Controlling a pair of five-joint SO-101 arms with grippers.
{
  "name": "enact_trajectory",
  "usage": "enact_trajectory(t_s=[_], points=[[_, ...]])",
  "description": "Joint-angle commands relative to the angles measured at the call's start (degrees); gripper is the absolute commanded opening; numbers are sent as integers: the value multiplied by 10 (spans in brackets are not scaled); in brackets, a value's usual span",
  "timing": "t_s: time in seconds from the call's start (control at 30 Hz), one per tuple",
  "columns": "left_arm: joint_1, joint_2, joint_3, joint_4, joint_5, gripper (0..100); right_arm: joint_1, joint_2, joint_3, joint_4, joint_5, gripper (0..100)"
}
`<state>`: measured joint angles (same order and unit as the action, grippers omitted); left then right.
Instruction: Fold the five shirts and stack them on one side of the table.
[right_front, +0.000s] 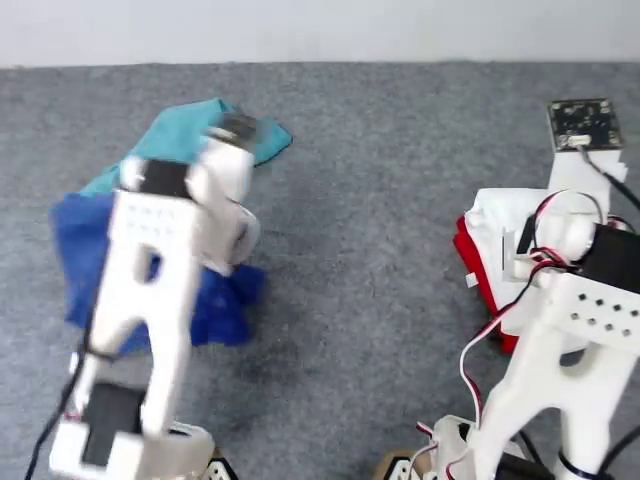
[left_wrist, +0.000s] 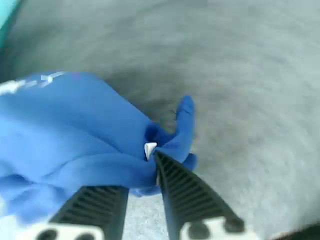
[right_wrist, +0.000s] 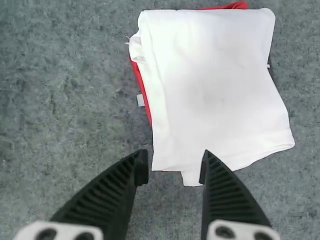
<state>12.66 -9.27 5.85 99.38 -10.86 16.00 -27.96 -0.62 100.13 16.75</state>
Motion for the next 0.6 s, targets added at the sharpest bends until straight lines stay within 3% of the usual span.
enact_trajectory(t_s=[0.0,0.13,0.3,0.43,0.57], points=[[130,-127,58,12,-68,14,-6,-15,16,11,7,177],[158,-209,110,10,-124,14,-6,-15,56,7,7,177],[73,-254,115,-14,-126,15,-6,-15,62,7,7,179],[-10,-272,109,-55,-38,37,-6,-15,62,7,7,179],[-55,-279,78,-48,69,159,-6,-15,62,7,7,180]])
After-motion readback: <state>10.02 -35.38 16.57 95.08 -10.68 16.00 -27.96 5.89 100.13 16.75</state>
